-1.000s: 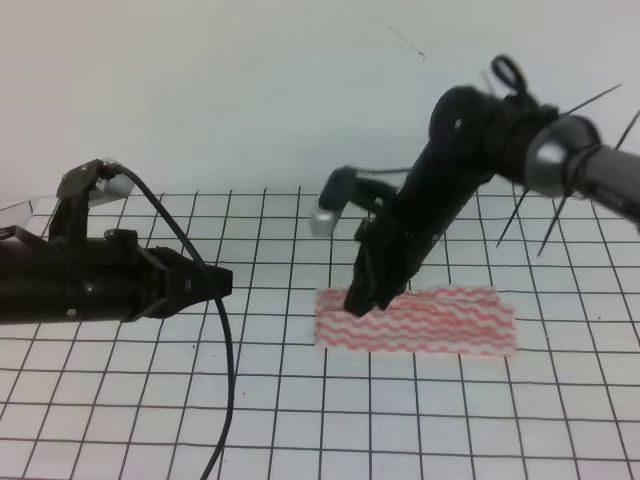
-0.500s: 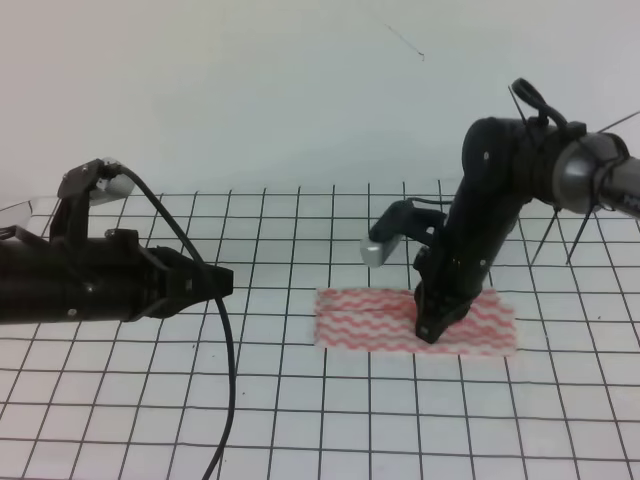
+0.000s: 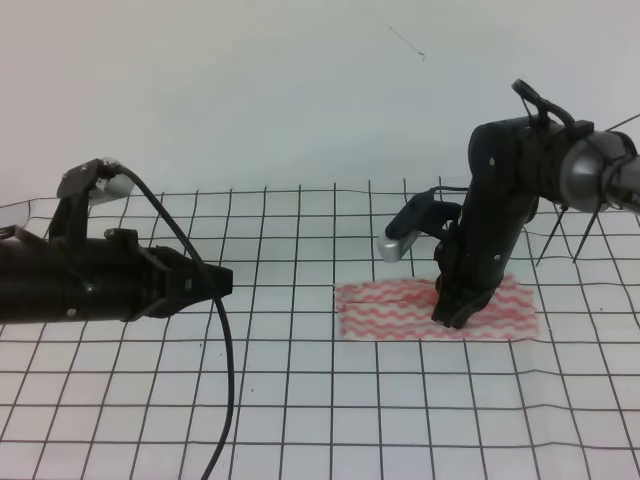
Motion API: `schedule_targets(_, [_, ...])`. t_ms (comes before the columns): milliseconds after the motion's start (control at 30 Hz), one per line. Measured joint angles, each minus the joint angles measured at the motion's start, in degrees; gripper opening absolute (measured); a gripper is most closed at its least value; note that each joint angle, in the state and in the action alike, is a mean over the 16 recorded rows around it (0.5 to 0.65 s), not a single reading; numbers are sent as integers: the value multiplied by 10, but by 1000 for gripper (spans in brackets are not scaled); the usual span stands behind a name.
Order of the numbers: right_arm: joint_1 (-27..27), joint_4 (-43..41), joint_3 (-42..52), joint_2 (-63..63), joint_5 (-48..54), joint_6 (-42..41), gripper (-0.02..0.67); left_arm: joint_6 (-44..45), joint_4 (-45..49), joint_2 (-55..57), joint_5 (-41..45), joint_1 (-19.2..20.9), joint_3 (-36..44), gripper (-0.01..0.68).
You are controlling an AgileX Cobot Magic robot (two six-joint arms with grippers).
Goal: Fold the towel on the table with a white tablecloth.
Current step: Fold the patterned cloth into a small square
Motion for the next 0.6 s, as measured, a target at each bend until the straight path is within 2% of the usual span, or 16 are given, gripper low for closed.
schedule_targets(300, [-4,56,0,-17,8,-57,0,5,-1,0,5,0,0,-2])
schedule_targets(600, [-19,35,0,-31,19,-42,0,8,-1,0,10,0,0,-2])
